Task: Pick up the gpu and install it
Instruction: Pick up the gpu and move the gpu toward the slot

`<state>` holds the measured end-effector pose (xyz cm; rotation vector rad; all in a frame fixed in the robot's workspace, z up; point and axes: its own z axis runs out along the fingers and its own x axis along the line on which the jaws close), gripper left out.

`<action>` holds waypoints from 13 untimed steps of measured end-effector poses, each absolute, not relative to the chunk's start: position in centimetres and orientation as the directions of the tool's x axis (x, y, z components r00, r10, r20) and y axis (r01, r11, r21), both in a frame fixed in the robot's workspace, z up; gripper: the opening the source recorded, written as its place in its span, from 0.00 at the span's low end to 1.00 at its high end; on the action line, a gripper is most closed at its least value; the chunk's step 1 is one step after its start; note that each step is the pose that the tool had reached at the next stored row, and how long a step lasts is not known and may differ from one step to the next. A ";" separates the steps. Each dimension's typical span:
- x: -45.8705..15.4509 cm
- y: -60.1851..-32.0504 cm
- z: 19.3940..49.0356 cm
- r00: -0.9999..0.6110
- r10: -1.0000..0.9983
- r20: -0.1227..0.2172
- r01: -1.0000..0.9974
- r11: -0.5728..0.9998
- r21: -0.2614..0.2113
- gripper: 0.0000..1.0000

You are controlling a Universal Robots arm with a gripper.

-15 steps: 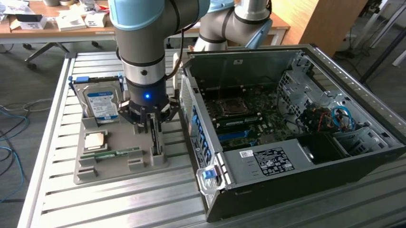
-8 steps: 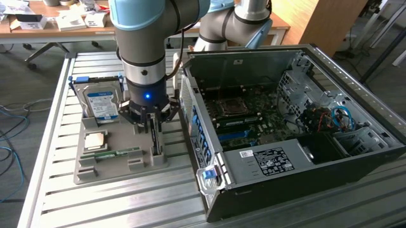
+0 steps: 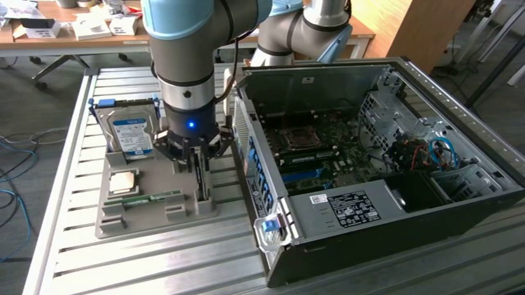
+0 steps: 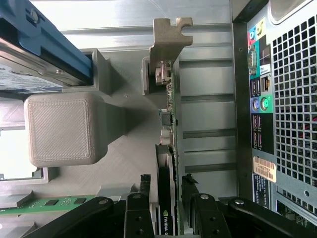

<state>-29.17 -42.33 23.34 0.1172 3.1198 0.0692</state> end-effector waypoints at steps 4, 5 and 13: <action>-29.2 -42.3 23.3 -0.997 0.075 -0.017 0.075 0.996 0.045 0.39; -29.2 -42.3 23.3 -0.997 0.075 -0.017 0.075 0.996 0.045 0.39; -29.2 -42.3 23.3 -0.997 0.075 -0.017 0.074 0.996 0.045 0.26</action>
